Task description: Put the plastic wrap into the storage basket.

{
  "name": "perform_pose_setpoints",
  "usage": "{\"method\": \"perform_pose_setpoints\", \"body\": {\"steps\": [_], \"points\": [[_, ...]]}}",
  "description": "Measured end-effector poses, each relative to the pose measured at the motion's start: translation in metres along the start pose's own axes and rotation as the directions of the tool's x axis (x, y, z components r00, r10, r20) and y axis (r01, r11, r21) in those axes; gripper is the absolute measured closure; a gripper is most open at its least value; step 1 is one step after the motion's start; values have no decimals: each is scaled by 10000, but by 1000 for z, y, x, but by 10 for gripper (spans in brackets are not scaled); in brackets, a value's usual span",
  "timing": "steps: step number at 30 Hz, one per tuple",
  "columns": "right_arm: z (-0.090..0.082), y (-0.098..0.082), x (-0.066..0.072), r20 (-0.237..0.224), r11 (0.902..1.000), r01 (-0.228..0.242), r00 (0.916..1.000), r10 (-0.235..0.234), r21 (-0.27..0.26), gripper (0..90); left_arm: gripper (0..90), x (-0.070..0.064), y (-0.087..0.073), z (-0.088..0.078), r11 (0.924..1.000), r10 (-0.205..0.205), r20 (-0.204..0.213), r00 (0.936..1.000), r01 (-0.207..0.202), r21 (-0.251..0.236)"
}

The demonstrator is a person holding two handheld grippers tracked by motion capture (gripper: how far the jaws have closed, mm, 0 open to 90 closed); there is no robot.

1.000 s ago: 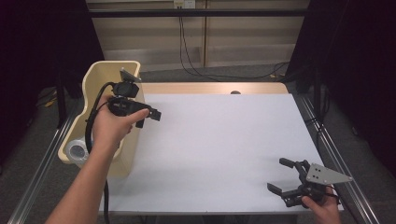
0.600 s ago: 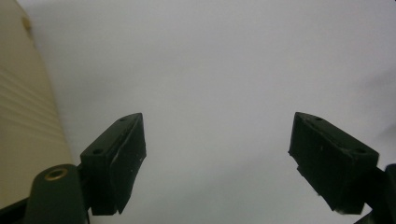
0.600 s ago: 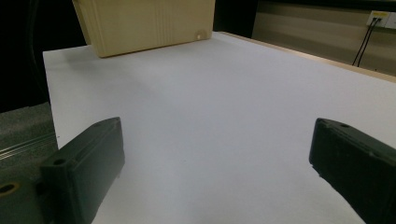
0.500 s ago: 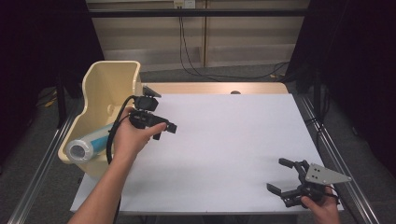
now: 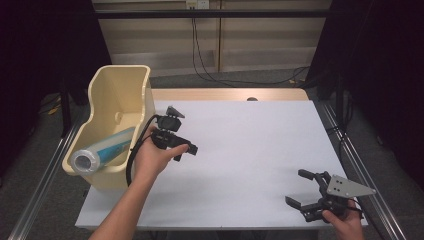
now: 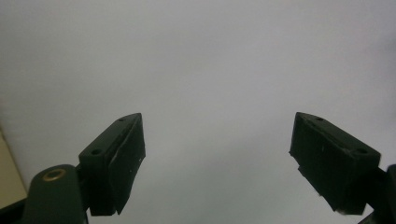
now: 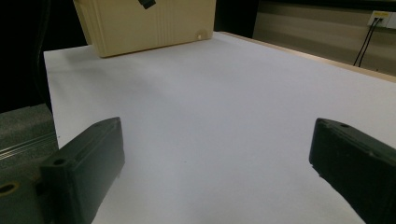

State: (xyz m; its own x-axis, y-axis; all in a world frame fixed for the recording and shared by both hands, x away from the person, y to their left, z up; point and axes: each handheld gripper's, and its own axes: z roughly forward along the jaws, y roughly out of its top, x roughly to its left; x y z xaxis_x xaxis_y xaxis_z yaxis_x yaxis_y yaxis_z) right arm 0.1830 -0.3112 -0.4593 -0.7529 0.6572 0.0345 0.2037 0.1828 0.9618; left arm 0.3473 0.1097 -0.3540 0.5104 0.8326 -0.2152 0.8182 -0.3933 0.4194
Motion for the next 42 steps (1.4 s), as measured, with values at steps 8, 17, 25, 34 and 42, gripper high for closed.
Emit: {"method": "perform_pose_setpoints", "body": {"steps": [8,17,25,34,42], "points": [[0,0,0,-18,10000,3,10000,-3,-15,31,181,1,-11,20,9996,-27,146,9999,23,298],[0,0,-1,18,10000,-14,10000,15,-39,31,181,6,-37,51,9998,-190,757,9970,187,43],[0,0,0,-12,10000,3,10000,-3,-14,31,172,6,-56,63,9963,241,744,9969,-178,-839],[0,-1,-1,10,10000,18,10000,-18,-7,31,135,-4,-79,63,9087,1717,-324,9846,-1710,-3807],[0,0,-1,9,10000,62,10000,-62,-16,31,96,-7,-95,56,7513,2213,-1020,9699,-2362,-6163]]}}
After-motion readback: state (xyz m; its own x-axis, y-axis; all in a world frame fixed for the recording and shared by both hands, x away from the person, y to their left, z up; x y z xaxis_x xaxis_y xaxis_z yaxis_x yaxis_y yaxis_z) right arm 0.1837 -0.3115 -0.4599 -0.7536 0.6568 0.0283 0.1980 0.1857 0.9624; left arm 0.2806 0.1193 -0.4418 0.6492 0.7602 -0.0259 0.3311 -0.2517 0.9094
